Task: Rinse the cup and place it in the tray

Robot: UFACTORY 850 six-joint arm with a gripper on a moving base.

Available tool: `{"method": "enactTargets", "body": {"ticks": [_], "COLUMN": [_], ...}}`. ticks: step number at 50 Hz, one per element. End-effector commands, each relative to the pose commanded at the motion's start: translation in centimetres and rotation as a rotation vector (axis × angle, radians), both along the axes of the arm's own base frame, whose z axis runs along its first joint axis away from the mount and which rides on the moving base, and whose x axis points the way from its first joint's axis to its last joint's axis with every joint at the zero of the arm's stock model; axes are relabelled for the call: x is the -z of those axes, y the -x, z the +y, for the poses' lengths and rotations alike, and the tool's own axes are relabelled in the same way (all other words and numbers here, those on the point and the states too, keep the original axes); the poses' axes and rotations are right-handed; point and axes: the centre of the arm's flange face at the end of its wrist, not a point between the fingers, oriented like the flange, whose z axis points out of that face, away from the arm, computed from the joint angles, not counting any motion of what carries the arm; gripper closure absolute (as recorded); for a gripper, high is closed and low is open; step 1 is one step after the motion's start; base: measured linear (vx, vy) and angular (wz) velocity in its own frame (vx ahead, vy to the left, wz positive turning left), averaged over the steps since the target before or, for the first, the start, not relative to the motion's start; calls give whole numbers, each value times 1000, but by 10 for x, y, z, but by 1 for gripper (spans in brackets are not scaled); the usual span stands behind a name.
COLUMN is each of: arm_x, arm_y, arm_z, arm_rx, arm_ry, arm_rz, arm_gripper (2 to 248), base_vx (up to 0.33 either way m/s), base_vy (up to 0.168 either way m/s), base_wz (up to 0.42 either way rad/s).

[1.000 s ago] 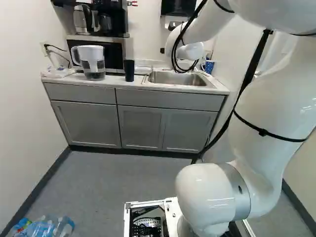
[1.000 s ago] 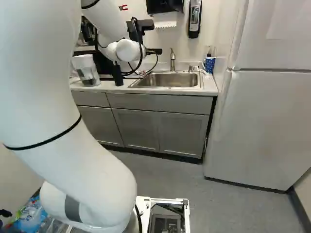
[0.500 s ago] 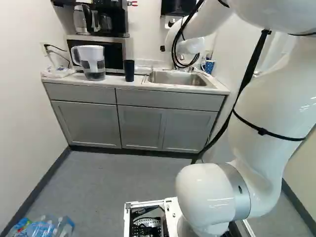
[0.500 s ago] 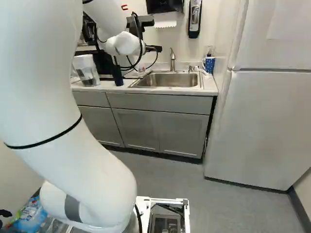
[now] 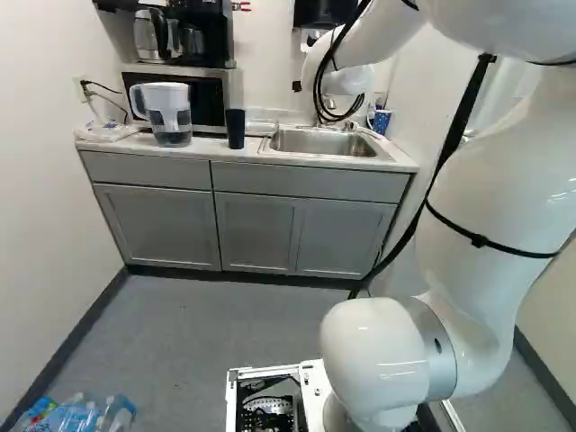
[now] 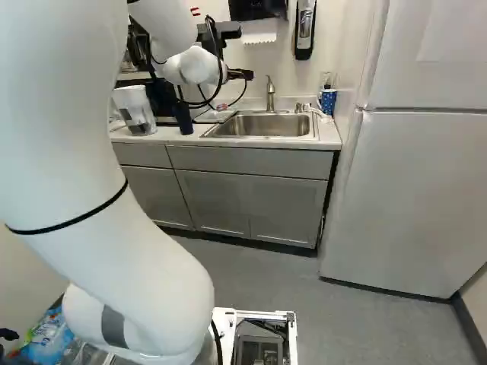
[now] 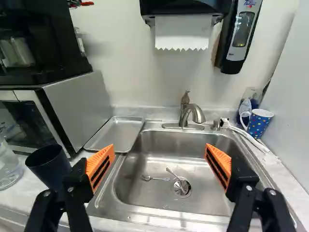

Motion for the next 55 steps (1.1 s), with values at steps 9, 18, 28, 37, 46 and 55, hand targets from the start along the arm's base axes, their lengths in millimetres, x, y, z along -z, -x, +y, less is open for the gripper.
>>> {"method": "enactTargets", "body": {"ticks": [9,18,28,37,46,55], "arm_x": [0,0,0,0,0,0], "arm_y": [0,0,0,0,0,0], "arm_z": [0,0,0,0,0,0], "arm_rx": [0,0,0,0,0,0], "arm_ry": [0,0,0,0,0,0], "arm_rz": [0,0,0,0,0,0], "arm_gripper": [3,3,3,3,3,3], "base_vx": [0,0,0,0,0,1], "base_vy": [0,0,0,0,0,-2], "base_wz": [0,0,0,0,0,-5]}}
